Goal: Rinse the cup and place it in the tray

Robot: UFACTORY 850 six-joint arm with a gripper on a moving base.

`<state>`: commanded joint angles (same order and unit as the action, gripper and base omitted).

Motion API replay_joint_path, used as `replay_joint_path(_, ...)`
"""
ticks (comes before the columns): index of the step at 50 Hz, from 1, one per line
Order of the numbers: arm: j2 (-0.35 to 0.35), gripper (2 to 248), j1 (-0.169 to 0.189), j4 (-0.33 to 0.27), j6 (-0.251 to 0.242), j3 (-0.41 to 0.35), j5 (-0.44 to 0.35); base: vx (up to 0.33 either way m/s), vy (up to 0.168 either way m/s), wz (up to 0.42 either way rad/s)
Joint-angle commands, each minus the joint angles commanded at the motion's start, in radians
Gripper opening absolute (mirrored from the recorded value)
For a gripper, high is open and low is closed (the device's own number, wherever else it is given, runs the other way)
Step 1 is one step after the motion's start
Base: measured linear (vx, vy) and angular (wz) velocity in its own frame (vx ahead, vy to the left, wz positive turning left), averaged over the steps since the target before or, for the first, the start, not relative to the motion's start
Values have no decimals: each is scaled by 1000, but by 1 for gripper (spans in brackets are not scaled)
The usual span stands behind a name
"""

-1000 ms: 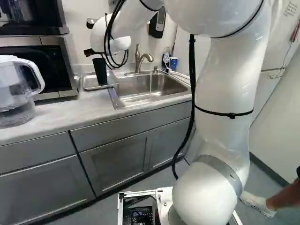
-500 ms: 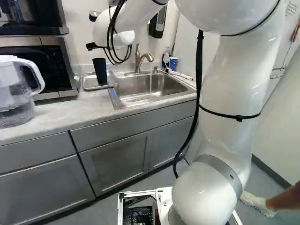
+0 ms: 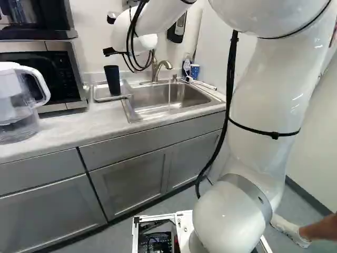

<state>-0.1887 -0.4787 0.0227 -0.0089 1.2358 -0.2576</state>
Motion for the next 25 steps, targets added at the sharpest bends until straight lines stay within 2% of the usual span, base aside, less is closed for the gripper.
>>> replay_joint_path(25, 7, 247, 65, 0, 0, -7, 0, 0, 0, 0)
